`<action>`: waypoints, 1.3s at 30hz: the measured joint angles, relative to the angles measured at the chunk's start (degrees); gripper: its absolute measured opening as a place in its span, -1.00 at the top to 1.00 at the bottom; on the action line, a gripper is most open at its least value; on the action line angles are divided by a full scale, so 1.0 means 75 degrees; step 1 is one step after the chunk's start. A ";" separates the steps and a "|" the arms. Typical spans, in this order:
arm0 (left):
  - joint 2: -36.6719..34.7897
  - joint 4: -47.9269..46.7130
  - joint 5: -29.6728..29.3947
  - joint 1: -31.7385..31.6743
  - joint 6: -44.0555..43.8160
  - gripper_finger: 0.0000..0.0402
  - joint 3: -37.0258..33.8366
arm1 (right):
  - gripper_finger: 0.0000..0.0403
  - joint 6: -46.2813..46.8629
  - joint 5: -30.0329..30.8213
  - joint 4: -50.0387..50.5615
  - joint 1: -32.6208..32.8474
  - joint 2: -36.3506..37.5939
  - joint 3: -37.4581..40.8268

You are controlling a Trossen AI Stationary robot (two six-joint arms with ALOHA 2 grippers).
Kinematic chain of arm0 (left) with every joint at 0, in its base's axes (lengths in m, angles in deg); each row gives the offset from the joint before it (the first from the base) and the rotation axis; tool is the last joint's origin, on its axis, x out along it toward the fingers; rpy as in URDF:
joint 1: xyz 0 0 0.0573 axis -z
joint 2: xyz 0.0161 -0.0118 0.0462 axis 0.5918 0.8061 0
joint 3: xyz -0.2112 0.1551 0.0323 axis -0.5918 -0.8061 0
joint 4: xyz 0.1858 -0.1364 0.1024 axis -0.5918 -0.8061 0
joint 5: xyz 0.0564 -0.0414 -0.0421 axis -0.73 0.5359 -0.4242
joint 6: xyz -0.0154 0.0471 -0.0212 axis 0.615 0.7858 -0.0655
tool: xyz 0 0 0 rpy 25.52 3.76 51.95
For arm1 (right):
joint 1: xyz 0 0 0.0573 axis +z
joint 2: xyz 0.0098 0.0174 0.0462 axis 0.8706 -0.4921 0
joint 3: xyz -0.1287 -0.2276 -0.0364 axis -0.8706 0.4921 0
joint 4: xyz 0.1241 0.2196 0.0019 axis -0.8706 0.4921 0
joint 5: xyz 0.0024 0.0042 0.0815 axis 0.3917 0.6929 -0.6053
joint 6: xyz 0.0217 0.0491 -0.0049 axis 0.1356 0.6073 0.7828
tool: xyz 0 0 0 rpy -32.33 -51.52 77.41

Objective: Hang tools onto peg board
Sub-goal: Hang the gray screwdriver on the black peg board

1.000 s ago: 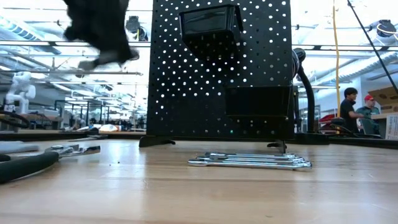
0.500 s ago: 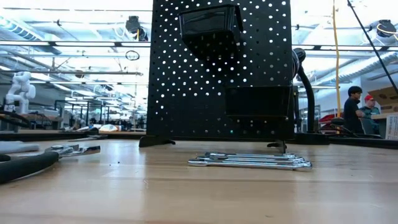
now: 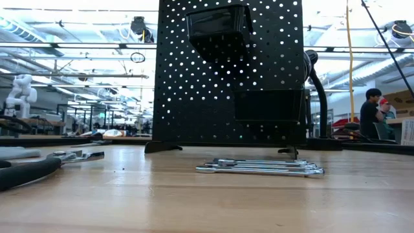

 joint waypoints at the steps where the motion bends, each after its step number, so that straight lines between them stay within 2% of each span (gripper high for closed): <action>1: -0.0028 0.0020 0.0012 -0.0059 0.0000 0.26 0.0000 | 0.50 0.0020 -0.0002 0.0011 0.0000 -0.0003 0.0000; 9: -0.0335 0.0017 0.0062 -0.0185 -0.0003 0.26 0.0000 | 0.50 -0.0011 0.0000 0.0012 0.0000 -0.0003 0.0000; 18: -0.0707 -0.0130 -0.0436 -0.0181 -0.0231 0.26 0.0001 | 0.50 -0.0040 0.0000 0.0050 0.0000 -0.0003 0.0000; 27: -0.0746 -0.0399 -0.0094 -0.0186 -0.0867 0.26 0.0014 | 0.50 -0.0093 0.0000 0.0053 0.0000 -0.0003 0.0000; 39: -0.0755 -0.0899 -0.0079 -0.0362 -0.1313 0.26 0.0038 | 0.50 -0.0049 0.0003 0.0053 0.0000 -0.0006 0.0000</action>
